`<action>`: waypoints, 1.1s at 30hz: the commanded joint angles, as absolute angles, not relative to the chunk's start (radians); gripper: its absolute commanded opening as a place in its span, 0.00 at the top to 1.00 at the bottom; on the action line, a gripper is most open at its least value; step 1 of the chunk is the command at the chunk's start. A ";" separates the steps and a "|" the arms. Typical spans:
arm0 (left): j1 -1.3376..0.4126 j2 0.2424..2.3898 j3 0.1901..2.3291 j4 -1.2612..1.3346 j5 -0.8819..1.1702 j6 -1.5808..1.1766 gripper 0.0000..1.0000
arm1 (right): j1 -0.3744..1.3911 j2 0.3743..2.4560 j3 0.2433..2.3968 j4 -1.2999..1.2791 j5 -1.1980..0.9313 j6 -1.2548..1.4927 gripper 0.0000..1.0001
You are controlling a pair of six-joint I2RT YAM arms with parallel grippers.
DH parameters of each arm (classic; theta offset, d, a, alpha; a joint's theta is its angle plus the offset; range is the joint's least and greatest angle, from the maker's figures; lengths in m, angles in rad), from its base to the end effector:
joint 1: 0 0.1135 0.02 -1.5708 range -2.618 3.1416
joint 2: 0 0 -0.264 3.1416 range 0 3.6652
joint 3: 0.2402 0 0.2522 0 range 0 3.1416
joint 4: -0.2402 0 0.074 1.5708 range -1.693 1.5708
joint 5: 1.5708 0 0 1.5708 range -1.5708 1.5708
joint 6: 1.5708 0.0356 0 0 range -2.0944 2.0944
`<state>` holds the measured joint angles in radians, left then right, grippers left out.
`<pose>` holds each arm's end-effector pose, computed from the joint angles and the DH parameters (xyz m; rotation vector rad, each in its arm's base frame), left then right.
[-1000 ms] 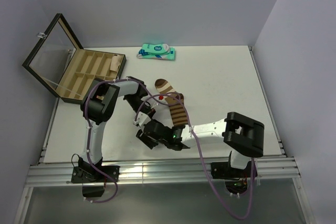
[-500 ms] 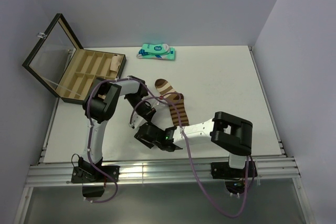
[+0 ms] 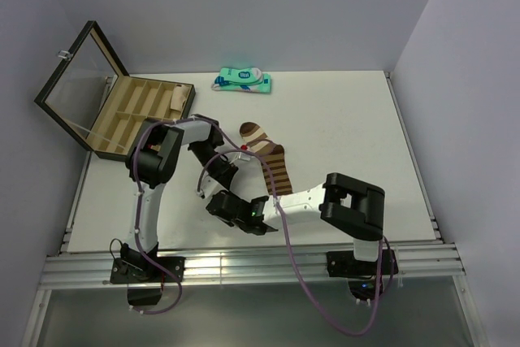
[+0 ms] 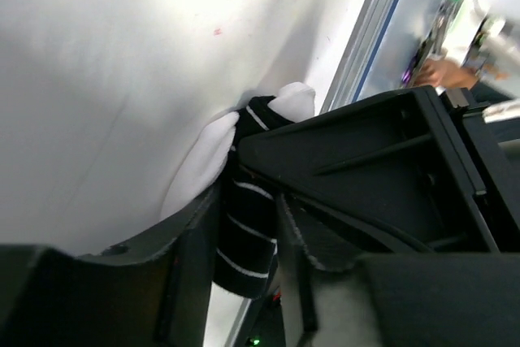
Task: Roll the socks
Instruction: Pick up the sock at the center of the board.
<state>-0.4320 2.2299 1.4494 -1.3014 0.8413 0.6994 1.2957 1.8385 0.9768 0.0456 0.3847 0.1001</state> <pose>0.3069 -0.1707 0.1072 -1.0938 -2.2681 1.1960 0.1129 0.3507 0.1433 -1.1566 2.0165 0.2445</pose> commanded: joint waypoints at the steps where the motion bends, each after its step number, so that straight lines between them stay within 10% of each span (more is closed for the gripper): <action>1: -0.384 2.180 1.486 -1.129 0.808 0.658 0.59 | 1.293 1.894 0.960 -0.020 0.328 0.143 0.94; 33: -0.126 1.626 1.120 -0.525 0.376 -0.156 0.42 | 1.183 2.000 1.038 -0.060 0.340 0.502 1.00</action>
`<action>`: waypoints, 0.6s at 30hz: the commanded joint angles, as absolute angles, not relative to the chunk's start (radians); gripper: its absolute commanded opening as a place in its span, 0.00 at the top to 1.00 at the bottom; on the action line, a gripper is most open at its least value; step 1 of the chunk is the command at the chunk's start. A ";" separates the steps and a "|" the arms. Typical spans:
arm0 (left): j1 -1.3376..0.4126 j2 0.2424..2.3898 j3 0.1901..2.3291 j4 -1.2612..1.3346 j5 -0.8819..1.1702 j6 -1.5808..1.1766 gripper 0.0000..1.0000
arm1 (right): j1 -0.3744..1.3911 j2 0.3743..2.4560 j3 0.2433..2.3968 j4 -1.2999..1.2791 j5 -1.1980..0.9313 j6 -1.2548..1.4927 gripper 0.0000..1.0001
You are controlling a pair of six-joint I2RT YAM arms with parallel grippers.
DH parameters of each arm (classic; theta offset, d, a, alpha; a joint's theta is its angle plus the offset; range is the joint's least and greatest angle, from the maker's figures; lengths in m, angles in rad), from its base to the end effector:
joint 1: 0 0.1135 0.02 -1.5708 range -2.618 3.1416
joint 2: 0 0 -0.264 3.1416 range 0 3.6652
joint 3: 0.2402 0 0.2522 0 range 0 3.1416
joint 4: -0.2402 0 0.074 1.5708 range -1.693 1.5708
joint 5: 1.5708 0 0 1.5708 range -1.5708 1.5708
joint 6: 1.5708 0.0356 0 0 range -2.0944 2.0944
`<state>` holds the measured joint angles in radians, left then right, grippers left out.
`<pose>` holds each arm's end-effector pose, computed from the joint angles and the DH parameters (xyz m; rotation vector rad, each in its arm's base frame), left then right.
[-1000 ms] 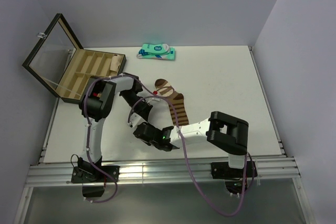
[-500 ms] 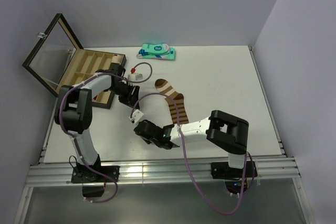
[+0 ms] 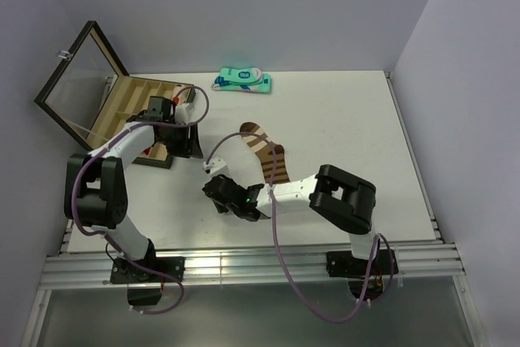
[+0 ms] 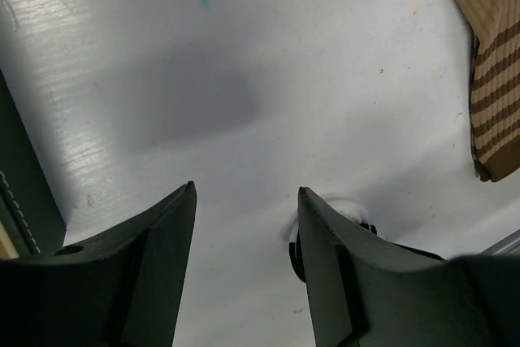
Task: Roll the socks
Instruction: Pick up the sock at the center of the board.
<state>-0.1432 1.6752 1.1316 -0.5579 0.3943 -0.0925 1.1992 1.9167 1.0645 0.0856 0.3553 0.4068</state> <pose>0.3311 -0.0616 0.2054 0.1944 2.6563 -0.6025 0.1543 0.3619 0.1425 -0.7281 2.1972 0.4183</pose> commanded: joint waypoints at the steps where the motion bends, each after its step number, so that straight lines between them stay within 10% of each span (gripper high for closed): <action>1: -0.123 1.628 1.126 -0.528 0.382 -0.160 0.42 | 1.183 2.000 1.043 -0.060 0.350 0.514 1.00; 18: -0.109 1.588 1.158 -0.548 0.479 -0.210 0.41 | 1.141 2.003 1.223 -0.175 0.526 0.729 1.00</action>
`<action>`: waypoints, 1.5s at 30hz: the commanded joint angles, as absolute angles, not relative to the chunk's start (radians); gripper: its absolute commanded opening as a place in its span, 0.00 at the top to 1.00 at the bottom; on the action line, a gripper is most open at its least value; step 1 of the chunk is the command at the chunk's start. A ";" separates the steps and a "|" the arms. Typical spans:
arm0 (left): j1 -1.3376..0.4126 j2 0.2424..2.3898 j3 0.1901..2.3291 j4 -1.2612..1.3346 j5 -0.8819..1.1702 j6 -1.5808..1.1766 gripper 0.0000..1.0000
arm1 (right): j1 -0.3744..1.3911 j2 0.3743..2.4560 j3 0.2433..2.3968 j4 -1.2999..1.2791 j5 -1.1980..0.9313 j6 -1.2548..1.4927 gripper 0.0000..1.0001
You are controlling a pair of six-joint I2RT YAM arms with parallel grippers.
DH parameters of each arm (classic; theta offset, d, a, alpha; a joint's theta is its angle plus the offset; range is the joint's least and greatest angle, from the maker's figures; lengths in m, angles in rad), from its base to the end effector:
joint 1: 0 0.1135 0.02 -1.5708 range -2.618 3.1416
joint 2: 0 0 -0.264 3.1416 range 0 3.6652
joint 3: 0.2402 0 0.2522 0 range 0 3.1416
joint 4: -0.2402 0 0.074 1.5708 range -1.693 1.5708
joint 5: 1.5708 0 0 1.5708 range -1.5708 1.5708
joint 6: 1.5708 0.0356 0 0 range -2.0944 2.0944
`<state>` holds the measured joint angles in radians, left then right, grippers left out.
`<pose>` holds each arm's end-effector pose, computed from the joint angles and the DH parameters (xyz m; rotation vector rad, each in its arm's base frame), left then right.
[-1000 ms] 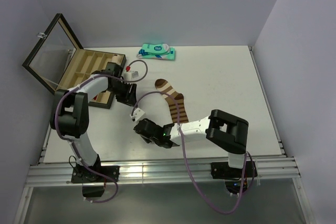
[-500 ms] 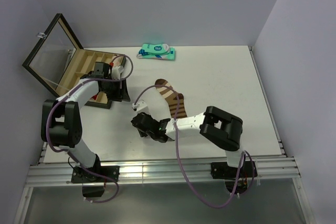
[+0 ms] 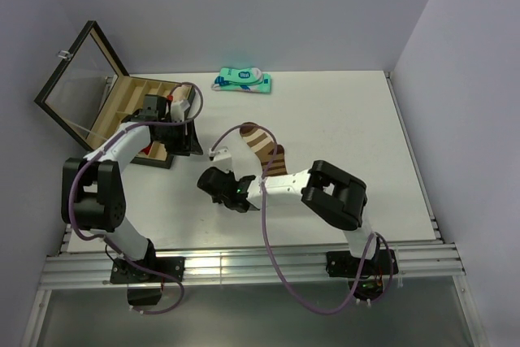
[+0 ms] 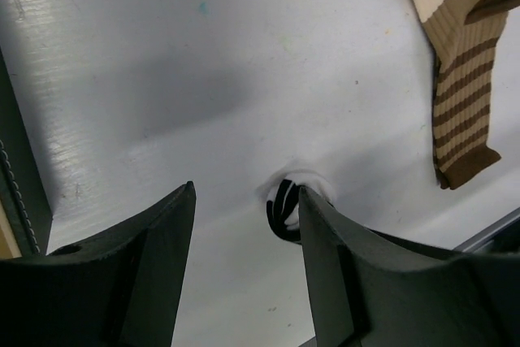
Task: Roll the socks
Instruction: Pick up the sock at the center of the board.
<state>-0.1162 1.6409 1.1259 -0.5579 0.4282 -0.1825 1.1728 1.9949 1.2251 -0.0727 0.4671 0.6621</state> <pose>0.3281 -0.0532 0.2149 0.0583 2.6402 -0.6667 0.1763 0.3779 0.1478 -0.3822 2.2967 0.3665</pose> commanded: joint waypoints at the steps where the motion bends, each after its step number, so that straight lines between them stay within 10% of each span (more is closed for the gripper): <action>1: -0.103 1.588 1.164 -0.557 0.498 -0.213 0.41 | 1.128 1.979 1.217 -0.157 0.522 0.735 1.00; 45: -0.072 1.509 1.216 -0.462 0.716 -0.368 0.37 | 1.023 1.913 1.506 -0.012 0.551 0.706 1.00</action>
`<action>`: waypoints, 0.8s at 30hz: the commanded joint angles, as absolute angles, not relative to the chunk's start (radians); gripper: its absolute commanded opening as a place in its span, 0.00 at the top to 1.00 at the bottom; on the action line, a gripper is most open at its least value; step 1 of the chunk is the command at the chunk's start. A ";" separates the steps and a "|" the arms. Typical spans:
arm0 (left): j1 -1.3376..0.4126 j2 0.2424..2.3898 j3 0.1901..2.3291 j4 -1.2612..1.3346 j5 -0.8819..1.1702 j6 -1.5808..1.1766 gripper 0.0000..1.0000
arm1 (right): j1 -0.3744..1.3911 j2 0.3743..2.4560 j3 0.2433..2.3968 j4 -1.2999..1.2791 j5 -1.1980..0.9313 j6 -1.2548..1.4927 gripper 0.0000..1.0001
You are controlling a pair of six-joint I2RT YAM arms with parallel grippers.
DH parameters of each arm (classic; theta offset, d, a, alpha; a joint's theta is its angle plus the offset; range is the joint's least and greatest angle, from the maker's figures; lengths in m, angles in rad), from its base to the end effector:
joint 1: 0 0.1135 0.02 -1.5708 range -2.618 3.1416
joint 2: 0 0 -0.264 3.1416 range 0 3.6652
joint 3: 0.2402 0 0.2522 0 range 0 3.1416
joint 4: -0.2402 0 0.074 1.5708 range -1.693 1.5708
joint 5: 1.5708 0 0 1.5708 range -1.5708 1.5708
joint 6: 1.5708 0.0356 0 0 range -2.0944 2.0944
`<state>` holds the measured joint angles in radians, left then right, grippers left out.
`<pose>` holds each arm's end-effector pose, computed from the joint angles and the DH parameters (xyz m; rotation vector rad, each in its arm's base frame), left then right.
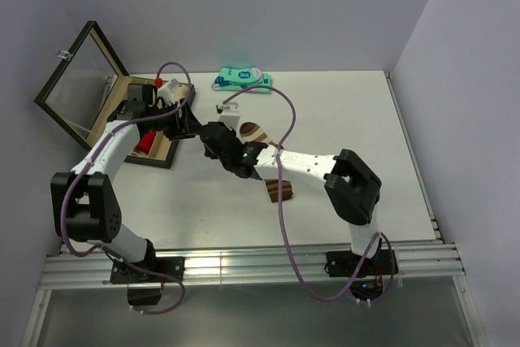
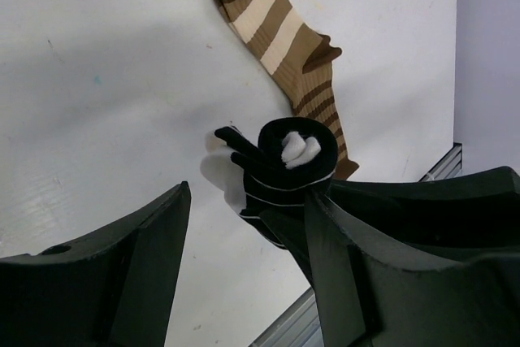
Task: Roll the socks
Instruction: Pick up the sock at the center of the board.
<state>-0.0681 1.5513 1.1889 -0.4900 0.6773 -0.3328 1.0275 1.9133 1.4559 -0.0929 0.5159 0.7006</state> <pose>0.3298 -0.0449 0.2701 -0.0021 2.4089 -1.0029 0.2448 0.3713 0.2529 -0.0351 2.0843 0.5244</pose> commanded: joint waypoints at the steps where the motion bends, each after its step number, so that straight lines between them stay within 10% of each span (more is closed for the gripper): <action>1: -0.072 1.509 1.215 -0.463 0.716 -0.370 0.37 | 1.023 1.913 1.506 -0.011 0.549 0.706 1.00; 24: -0.060 1.474 1.192 -0.414 0.750 -0.408 0.28 | 1.037 1.959 1.565 -0.023 0.620 0.658 1.00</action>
<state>-0.0643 1.4830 1.1831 -0.4503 0.7216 -0.3912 1.0279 1.9388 1.5089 -0.0658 0.5659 0.6746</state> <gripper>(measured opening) 0.717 0.349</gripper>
